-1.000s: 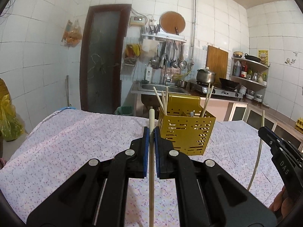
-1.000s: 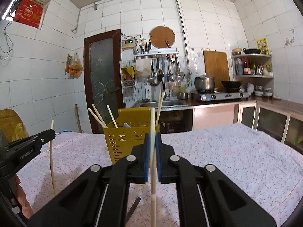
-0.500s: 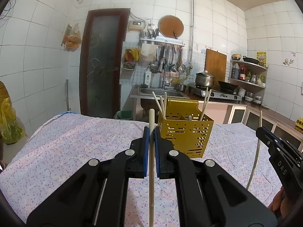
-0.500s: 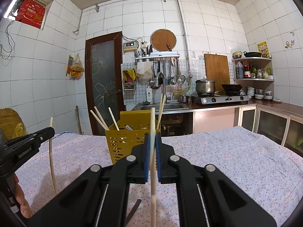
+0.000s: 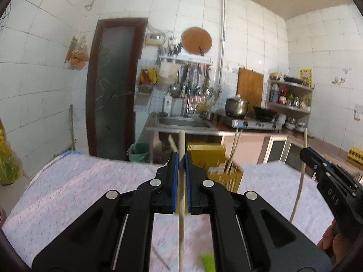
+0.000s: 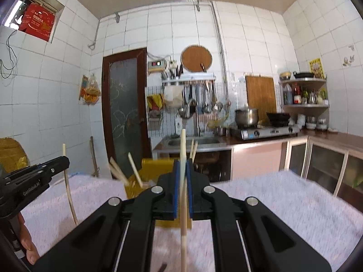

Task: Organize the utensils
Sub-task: 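Open the left tool over the yellow holder while the right tool drops its chopstick in, then move the left tool to the green fork while the right tool approaches the black stick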

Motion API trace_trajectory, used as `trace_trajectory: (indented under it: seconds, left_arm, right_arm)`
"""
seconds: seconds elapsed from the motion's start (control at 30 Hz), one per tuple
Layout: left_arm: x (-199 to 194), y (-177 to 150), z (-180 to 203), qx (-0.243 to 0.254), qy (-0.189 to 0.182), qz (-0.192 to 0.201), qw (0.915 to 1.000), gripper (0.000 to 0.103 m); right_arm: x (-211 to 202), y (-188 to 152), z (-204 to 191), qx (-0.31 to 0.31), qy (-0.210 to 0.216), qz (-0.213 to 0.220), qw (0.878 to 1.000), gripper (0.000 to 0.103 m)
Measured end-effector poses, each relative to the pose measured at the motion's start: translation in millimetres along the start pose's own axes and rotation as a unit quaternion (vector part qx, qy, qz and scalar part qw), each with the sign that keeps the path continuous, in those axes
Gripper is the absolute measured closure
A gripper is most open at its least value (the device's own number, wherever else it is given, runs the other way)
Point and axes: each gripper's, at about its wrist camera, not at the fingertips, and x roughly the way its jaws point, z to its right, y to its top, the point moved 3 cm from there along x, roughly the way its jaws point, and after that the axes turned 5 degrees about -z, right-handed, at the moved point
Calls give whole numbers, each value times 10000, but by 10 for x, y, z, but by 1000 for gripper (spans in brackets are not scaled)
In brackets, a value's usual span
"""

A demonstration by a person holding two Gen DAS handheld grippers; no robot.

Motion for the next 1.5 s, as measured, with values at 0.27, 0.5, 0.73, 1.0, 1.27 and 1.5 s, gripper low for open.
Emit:
trace_trajectory:
  seconds: [0.27,0.5,0.73,1.0,1.27,1.5]
  left_arm:
    - [356,866,205,-14,-80,664,9978,99]
    - [948,1206,304,45,-8,932,9956,99]
    - [1659,889,256,179,207,733,9969,99]
    - [1980,509,107,86,266,177,9995,98]
    - [1561,584,-49,-157,238,-230,9993,41]
    - [829,488,-196,-93,460,-202,9987,5]
  right_arm:
    - [461,638,23,56,55,559,9984,97]
    - [1035,1052,-58,53,188,976,9950,97]
    - [1574,825,-72,107,330,891,9954,97]
    - [1864,260,-20,12,309,180,9994,97]
    - [1561,276,77,-34,130,-353,9993,41]
    - [958,185,134,-119,-253,-734,9969,34]
